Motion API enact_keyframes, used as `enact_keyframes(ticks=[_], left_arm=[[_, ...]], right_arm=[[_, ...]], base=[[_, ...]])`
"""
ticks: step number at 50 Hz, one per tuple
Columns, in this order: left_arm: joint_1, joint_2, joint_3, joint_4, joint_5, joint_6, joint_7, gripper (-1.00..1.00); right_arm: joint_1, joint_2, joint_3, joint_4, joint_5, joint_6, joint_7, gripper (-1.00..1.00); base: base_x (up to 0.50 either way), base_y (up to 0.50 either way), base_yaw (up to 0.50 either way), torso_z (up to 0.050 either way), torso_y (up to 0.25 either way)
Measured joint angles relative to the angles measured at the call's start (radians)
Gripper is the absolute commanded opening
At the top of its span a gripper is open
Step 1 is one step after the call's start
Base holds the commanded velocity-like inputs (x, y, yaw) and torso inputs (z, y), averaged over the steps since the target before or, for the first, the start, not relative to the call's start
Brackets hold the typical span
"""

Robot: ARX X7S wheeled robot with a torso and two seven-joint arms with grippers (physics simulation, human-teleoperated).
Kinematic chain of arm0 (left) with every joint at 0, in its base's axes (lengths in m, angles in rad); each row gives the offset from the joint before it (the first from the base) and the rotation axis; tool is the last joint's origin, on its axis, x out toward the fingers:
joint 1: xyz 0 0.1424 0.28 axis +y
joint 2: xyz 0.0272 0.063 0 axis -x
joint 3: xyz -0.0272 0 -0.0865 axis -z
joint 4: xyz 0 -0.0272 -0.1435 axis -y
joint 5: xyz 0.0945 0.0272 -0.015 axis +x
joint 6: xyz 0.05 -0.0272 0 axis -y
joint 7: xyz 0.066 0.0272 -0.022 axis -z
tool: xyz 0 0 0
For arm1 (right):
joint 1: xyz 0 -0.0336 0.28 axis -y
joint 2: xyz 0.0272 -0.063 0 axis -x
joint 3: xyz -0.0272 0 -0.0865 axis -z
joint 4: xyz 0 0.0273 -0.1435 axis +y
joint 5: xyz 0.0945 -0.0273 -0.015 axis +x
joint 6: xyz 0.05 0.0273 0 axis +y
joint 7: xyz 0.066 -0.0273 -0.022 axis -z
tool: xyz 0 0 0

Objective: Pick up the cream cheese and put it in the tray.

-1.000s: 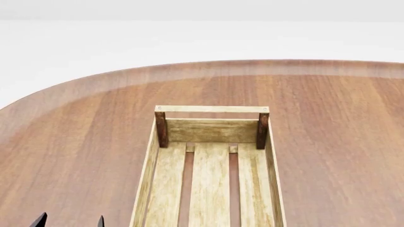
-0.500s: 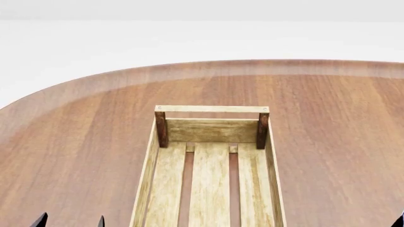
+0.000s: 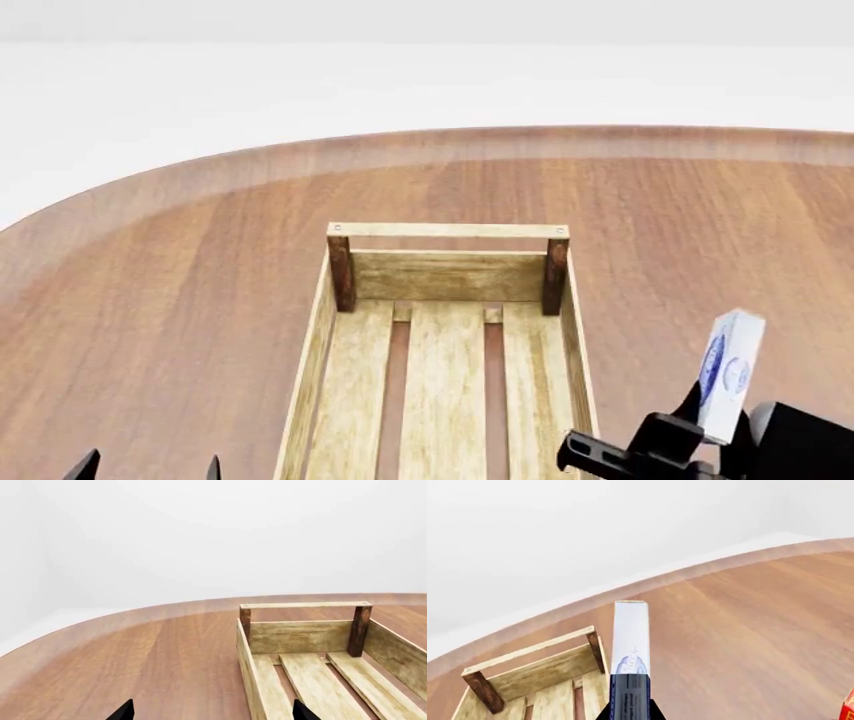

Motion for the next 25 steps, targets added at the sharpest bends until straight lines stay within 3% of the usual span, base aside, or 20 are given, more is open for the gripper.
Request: enact_keyframes(ticks=[25], left_arm=[[0.001, -0.007, 0.007, 0.007, -0.007, 0.001, -0.007, 1.00]], right_arm=[[0.114, -0.064, -0.258, 0.201, -0.136, -0.072, -0.110, -1.00]], base=[[0.00, 0.00, 0.00, 0.000, 0.000]])
